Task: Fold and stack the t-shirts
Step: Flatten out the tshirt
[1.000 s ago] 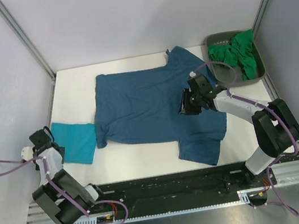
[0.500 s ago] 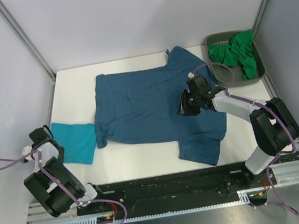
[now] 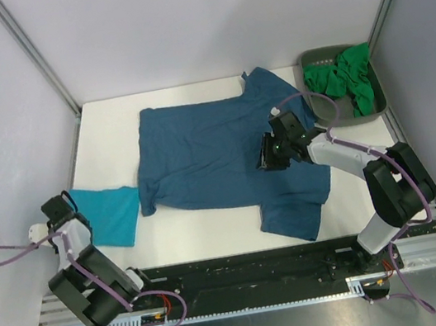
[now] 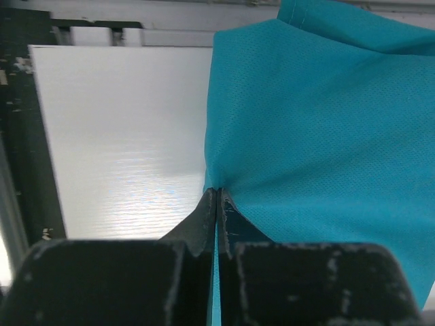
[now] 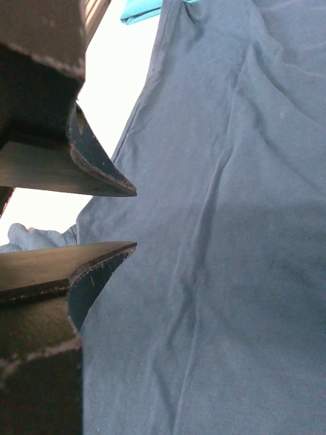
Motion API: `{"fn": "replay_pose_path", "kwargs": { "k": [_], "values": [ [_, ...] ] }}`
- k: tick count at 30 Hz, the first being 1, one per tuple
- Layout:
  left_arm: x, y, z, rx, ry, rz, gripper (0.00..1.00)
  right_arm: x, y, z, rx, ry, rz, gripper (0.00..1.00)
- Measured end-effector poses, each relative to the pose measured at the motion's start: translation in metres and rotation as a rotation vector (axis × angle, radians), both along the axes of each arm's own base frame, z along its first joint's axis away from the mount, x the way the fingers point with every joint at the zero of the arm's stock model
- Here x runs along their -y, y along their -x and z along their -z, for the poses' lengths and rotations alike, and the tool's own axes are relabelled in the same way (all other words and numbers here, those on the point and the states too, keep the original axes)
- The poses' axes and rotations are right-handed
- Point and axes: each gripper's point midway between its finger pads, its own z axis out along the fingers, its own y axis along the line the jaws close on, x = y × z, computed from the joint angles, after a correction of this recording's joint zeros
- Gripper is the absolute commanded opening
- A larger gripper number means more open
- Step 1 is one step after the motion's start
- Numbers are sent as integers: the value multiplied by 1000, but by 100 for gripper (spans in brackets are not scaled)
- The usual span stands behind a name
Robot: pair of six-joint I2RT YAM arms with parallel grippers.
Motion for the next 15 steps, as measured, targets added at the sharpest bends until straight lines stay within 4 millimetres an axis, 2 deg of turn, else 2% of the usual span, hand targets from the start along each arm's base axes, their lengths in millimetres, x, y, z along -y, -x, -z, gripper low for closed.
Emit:
{"fn": "replay_pose_path", "kwargs": {
  "k": [4,6,9,11,13,15],
  "values": [
    [-3,21,-4,-15,-37,-35,1,-2,2,0,1,2,-8,37],
    [-2,27,-6,-20,-49,-40,12,-3,3,0,1,3,-13,37],
    [-1,31,-12,-24,-66,-26,39,-5,4,0,0,3,-20,37],
    [-1,32,-14,-29,-72,-3,51,-6,5,1,0,4,-23,38],
    [2,31,-19,-34,-76,34,57,-5,5,1,0,6,-25,38],
    [9,24,-30,-21,-102,96,57,-5,6,1,-1,8,-24,38]
  ]
}}
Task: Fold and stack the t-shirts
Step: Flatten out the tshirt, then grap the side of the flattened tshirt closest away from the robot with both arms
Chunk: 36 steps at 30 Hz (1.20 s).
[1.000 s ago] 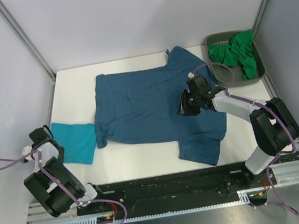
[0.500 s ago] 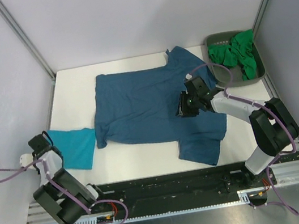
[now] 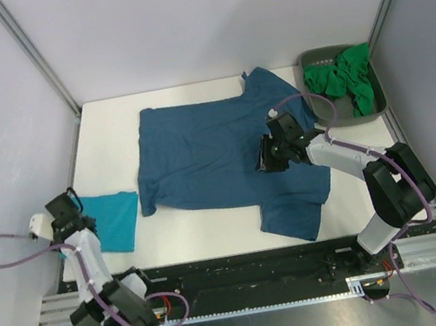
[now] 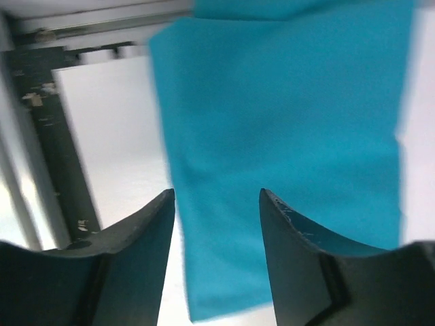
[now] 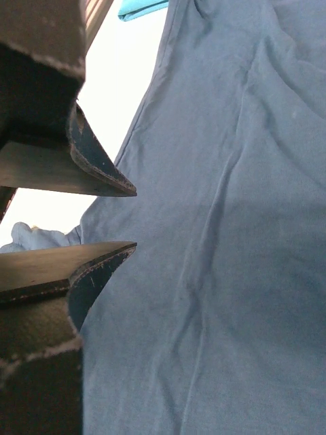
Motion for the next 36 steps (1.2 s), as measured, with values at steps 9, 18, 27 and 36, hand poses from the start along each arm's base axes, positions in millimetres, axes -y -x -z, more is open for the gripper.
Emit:
{"fn": "replay_pose_path", "kwargs": {
  "k": [9,18,27,36],
  "values": [
    [111,-80,-46,160,-27,571,45,29,6,-4,-6,25,78,37],
    [164,-80,14,-74,95,749,42,72,40,8,-48,33,203,37],
    [164,-80,33,-147,107,748,41,88,54,19,-78,48,249,37],
    [165,-89,48,-164,116,742,40,101,55,15,-66,42,289,37]
  ]
}}
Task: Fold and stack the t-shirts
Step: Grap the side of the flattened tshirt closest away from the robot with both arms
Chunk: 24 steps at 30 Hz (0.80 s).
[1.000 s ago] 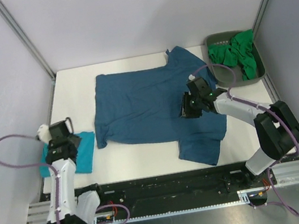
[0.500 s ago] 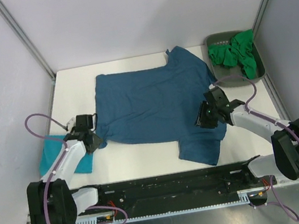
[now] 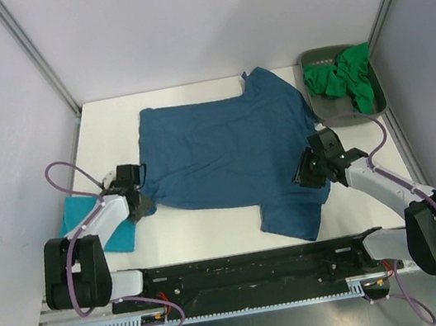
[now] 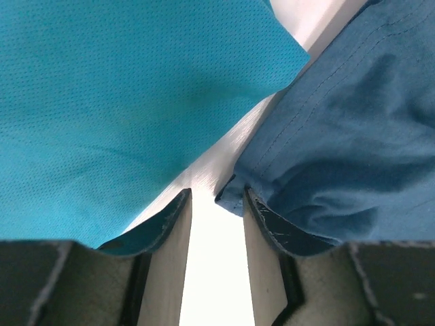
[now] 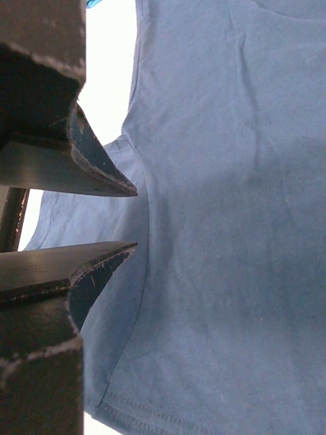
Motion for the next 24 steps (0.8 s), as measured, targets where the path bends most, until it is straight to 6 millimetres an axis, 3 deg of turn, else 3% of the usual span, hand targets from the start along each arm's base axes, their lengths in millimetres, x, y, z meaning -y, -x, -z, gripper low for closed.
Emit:
{"fn": "replay_pose_path", "kwargs": {
  "k": [5,11,15,20,24],
  "values": [
    [1,-4,7,-6,1,-1,35,5,2,0,-2,2,14,37],
    [4,-13,8,22,16,4,5,10,3,-2,-1,11,27,35],
    [4,-16,5,35,16,12,0,22,8,-2,-4,25,63,31],
    [1,-21,-18,109,2,21,0,46,20,9,-62,57,150,29],
    [-5,-31,-51,212,-13,17,0,65,35,20,-116,67,228,30]
  ]
}}
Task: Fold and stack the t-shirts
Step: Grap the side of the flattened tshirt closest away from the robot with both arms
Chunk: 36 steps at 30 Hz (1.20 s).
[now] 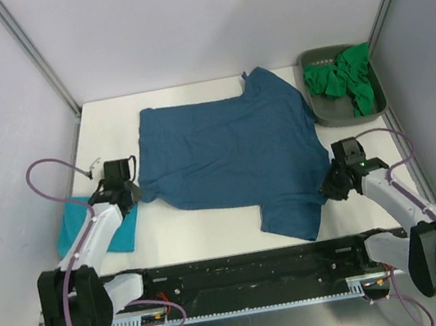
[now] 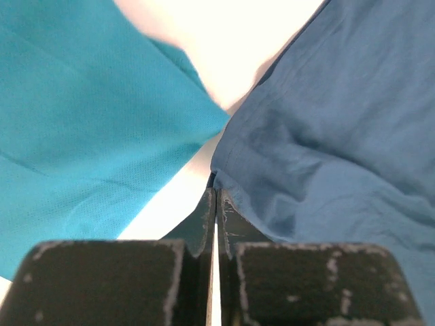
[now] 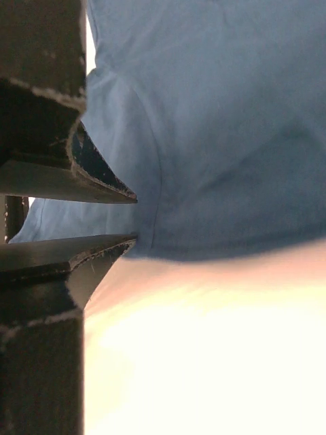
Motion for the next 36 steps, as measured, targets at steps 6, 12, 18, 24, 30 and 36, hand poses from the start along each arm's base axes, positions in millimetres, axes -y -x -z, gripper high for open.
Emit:
{"fn": "replay_pose_path", "kwargs": {
  "k": [6,12,18,24,30,36],
  "values": [
    [-10,-6,-28,87,-8,-21,0,21,26,13,-60,2,103,30],
    [-16,-3,-27,76,-4,-33,0,22,35,10,-55,-15,126,32],
    [-18,-2,-26,69,4,-26,0,0,43,4,-32,-47,79,33],
    [-20,-2,-26,68,14,-32,0,-33,65,14,-101,-29,-10,33],
    [-18,-2,-25,68,24,-26,0,-33,78,28,-178,22,32,34],
    [-17,-2,-23,61,28,-22,0,-24,84,32,-205,59,75,36]
  ]
}}
